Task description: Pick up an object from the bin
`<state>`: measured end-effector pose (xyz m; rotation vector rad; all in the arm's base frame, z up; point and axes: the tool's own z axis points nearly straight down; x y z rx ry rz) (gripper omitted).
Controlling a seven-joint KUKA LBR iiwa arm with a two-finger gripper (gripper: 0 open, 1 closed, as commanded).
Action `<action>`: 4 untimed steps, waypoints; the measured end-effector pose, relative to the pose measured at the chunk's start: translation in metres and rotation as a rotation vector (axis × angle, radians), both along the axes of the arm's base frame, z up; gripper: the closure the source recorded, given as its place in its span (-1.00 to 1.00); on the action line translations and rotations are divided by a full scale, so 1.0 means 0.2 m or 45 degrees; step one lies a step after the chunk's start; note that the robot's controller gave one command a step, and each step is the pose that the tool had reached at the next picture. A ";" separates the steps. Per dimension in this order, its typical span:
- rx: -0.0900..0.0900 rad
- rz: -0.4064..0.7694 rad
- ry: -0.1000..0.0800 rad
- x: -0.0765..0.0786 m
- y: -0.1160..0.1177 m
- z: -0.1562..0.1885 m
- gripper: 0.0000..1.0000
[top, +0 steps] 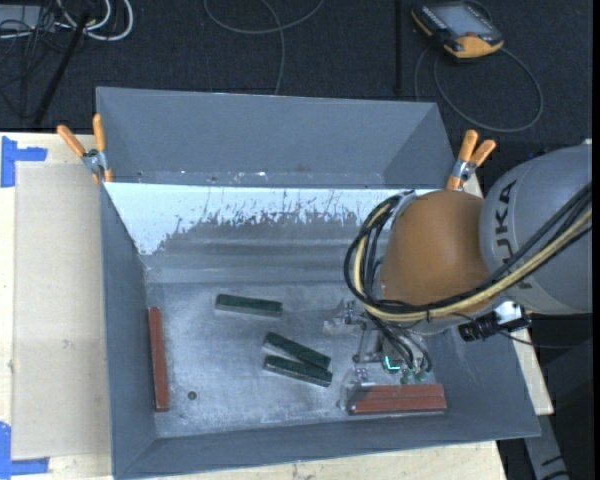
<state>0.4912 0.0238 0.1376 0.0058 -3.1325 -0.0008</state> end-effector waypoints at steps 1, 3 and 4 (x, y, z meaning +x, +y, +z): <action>0.000 -0.001 -0.010 0.01 0.00 0.02 -1.00; 0.003 0.056 -0.032 0.10 0.28 -0.31 1.00; 0.000 0.005 -0.012 0.07 0.23 0.37 1.00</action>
Offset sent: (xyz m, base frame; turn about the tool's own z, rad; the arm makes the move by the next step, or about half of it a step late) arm 0.0136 0.0544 -0.0676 -0.0444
